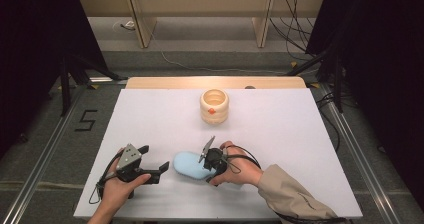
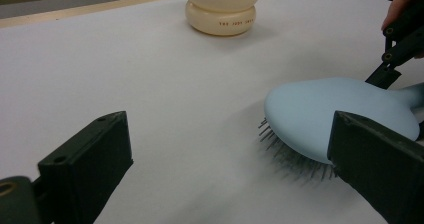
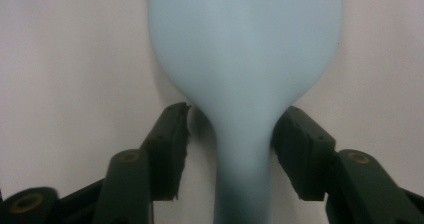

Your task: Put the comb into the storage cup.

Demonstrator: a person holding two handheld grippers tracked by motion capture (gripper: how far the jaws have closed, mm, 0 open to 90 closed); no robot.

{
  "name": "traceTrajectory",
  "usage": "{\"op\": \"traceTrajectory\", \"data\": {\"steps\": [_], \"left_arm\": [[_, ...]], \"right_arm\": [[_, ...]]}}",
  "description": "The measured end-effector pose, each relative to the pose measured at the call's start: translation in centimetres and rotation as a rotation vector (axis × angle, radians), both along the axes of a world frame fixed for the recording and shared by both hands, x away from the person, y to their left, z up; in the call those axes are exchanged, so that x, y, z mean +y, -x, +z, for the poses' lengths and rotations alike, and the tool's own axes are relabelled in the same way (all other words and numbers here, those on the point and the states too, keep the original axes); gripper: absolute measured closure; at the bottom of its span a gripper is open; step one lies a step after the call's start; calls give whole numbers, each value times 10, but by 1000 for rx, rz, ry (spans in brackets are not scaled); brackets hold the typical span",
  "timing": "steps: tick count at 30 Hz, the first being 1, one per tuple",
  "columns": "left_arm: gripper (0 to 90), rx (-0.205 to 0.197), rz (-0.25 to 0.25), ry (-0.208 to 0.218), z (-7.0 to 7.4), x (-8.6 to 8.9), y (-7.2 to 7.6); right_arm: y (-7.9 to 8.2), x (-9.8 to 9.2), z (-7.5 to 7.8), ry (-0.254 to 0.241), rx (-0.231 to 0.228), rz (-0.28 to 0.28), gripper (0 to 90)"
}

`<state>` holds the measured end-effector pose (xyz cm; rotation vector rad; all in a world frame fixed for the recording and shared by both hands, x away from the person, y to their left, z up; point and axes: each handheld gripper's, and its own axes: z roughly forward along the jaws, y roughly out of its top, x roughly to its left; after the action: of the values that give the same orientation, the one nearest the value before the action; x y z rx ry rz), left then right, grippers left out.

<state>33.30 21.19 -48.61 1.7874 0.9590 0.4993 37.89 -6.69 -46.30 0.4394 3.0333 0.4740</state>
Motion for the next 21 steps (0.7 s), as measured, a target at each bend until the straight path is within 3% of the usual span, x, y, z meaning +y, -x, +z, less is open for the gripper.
{"op": "traceTrajectory", "data": {"steps": [12,21], "left_arm": [[36,1,0,1,0,0,0],[38,-1,1,2,0,0,0]], "right_arm": [[4,4,1,22,-4,-43,648],[3,3,2,24,8,-73,698]]}}
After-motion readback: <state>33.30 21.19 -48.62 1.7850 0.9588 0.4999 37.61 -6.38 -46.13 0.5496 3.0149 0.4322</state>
